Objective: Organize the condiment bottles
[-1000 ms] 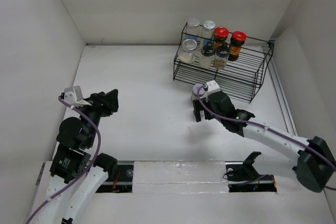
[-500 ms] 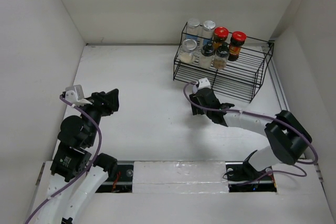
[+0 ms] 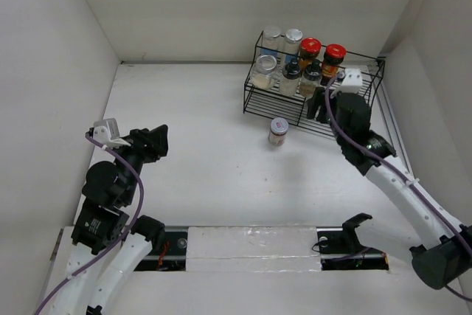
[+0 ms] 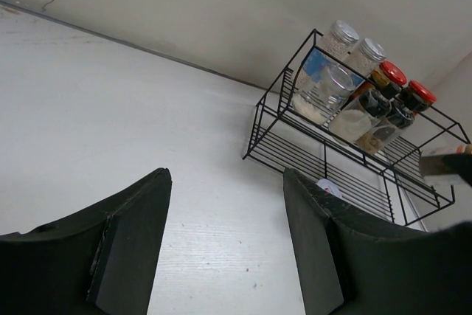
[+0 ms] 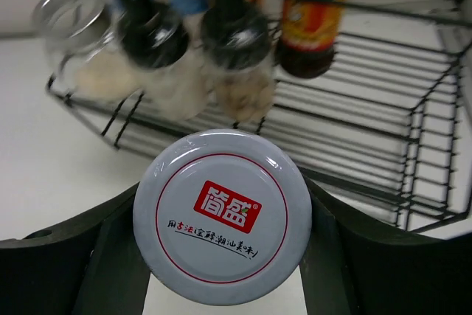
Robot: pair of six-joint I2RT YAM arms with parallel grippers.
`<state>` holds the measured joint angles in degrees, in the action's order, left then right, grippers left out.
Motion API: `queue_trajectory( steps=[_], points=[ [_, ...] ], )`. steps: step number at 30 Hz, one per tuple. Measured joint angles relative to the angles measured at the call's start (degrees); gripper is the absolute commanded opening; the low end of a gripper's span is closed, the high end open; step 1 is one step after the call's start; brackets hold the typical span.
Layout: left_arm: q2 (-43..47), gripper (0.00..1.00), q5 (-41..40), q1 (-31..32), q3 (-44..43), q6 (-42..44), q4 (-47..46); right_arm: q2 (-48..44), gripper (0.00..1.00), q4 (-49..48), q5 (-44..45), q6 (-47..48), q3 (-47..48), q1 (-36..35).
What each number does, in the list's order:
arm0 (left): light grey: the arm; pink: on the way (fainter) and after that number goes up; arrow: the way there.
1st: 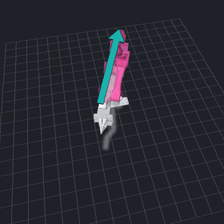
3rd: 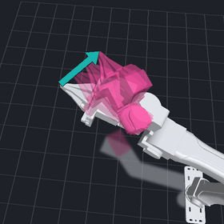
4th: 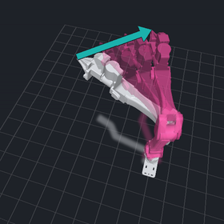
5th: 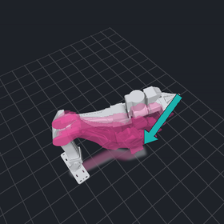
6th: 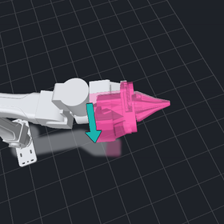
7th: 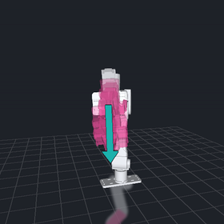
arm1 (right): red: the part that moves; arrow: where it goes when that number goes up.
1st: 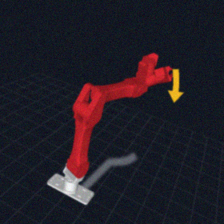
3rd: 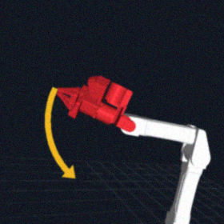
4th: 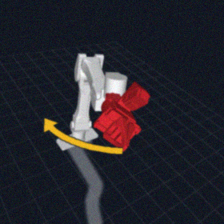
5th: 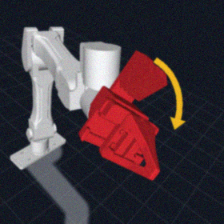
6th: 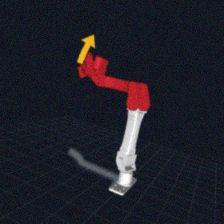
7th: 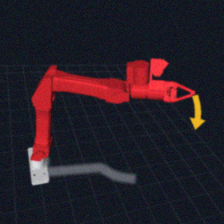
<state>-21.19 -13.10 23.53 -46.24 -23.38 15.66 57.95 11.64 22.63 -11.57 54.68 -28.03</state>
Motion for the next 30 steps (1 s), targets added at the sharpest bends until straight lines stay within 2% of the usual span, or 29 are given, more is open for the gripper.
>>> queue_trajectory(
  steps=[6, 12, 16, 17, 19, 20, 22, 24, 28, 30],
  points=[
    [-0.2, 0.58, 0.0, 0.0, 0.0, 0.0, 0.0, 9.1, 0.5, -0.2, -3.2, 2.6, 7.8, 13.2],
    [-0.2, 0.58, 0.0, 0.0, 0.0, 0.0, 0.0, 18.6, 0.48, 0.0, -7.7, 4.0, 9.5, 20.2],
    [-0.2, 0.58, 0.0, 0.0, 0.0, 0.0, 0.0, 21.6, 0.58, 0.3, -9.5, 4.4, 9.5, 20.9],
    [-0.2, 0.58, 0.0, 0.0, 0.0, 0.0, 0.0, 22.0, 0.68, -0.1, -9.7, 4.7, 9.5, 20.9],
    [-0.2, 0.58, 0.2, 0.0, 0.0, 0.0, 0.0, 22.3, 0.79, -0.5, -10.5, 4.7, 9.7, 20.9],
    [-0.2, 0.58, 0.3, 0.0, 0.0, 0.0, 0.0, 22.3, 0.88, -1.0, -10.7, 4.7, 9.7, 20.9],
    [-0.2, 0.58, 0.5, 0.0, 0.0, 0.1, 0.0, 22.4, 0.95, -1.8, -11.0, 4.7, 10.1, 20.7],
    [-0.2, 0.58, 0.5, 0.0, 0.0, 0.2, 0.0, 22.2, 1.0, -2.4, -11.0, 4.7, 10.8, 20.5],
    [-0.2, 0.58, 0.7, 0.0, 0.0, 0.3, 0.0, 17.8, 1.0, -3.0, -9.5, 4.6, 10.9, 18.8],
    [-0.2, 0.58, 0.7, 0.0, 0.0, 0.4, 0.0, 12.7, 0.95, -4.2, -8.6, 4.3, 9.4, 16.0]
  ],
)
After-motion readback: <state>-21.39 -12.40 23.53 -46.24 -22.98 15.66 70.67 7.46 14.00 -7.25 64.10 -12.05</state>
